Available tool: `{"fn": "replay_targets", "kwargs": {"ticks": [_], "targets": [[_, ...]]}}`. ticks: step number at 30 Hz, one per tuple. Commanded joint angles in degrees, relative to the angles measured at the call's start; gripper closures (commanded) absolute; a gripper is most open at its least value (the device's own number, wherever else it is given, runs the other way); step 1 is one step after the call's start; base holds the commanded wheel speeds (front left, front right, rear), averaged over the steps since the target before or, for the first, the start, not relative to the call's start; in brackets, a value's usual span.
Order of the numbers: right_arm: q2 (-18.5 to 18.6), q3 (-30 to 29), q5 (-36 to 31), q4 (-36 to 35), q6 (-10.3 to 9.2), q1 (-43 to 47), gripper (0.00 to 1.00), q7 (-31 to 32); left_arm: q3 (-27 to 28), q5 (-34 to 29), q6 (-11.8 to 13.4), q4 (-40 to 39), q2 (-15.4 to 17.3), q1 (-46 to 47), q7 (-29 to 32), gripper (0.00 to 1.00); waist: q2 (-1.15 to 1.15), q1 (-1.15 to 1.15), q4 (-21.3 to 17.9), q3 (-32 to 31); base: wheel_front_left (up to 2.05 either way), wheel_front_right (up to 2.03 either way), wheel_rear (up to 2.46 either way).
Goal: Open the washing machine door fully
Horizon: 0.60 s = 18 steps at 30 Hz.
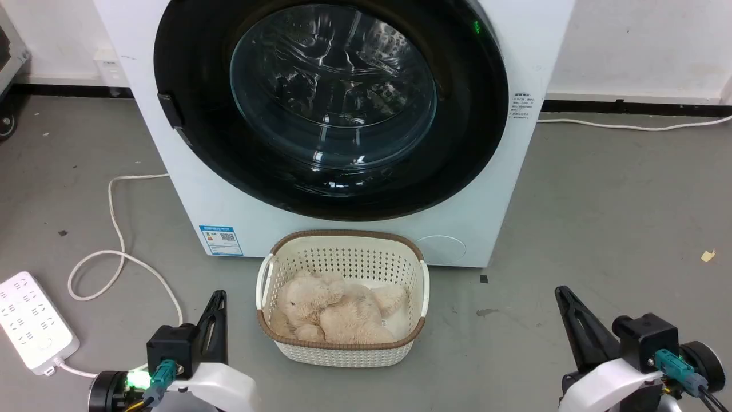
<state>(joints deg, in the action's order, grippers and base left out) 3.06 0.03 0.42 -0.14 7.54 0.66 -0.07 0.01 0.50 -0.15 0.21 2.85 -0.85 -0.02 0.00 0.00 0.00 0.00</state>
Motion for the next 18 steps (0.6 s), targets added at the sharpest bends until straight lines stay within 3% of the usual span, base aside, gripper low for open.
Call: {"fn": "replay_targets", "kwargs": {"ticks": [1, 18], "targets": [[-0.18, -0.03, -0.42, 0.14, -0.05, -0.66, 1.0, 0.07, -0.01, -0.5, 0.15, -0.21, 0.03, 0.85, 0.02, 1.0, 0.0, 0.0, 0.0, 0.0, 0.0, 0.0, 0.0], [-0.18, -0.03, -0.42, 0.14, -0.05, -0.66, 1.0, 0.07, -0.01, -0.5, 0.15, -0.21, 0.03, 0.85, 0.02, 1.0, 0.0, 0.0, 0.0, 0.0, 0.0, 0.0, 0.0]]}}
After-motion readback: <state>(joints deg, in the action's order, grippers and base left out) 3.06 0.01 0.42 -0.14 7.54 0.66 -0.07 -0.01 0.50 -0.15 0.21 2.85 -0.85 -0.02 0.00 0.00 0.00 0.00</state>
